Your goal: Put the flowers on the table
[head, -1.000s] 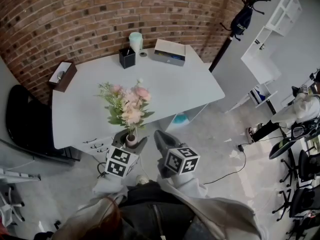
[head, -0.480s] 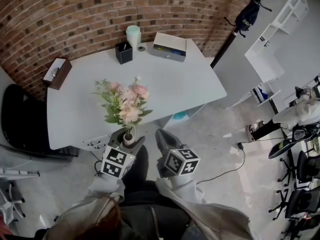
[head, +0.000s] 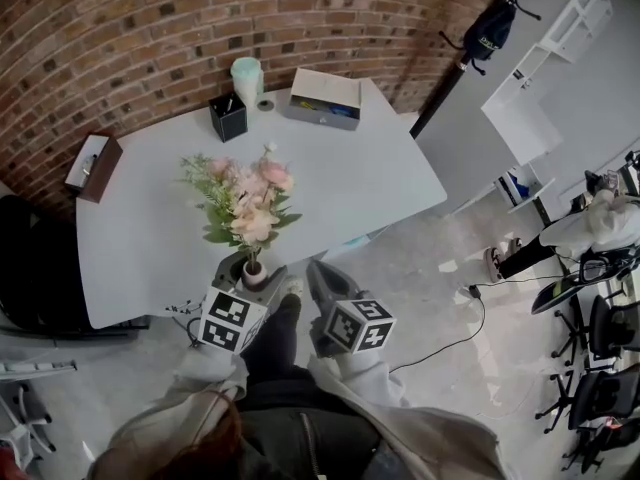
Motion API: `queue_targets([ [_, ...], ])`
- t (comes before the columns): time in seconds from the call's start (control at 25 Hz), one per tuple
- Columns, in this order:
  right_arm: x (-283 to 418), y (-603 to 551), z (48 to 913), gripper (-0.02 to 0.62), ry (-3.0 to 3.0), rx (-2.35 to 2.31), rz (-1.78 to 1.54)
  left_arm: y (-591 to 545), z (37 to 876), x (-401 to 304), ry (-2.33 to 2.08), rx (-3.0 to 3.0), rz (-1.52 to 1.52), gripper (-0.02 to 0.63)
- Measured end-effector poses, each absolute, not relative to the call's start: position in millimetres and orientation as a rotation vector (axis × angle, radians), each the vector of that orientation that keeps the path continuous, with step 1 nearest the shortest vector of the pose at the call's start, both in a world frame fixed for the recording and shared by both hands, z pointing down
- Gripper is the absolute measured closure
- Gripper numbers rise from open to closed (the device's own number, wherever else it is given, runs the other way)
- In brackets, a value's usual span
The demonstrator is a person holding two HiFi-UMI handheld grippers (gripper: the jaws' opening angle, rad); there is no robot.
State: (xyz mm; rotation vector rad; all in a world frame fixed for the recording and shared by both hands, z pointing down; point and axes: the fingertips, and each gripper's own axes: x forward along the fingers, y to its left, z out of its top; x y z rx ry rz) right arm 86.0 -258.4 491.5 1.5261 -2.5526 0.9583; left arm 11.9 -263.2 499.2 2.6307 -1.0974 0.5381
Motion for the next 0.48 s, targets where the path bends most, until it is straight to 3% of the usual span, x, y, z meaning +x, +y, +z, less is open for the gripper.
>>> queue_targets([
  [0.48, 90.1, -346.8, 484.7, 0.597, -2.564, 1.470, 0.979, -352.3, 494.4, 26.6, -1.122, 2.626, 0.512, 0.370],
])
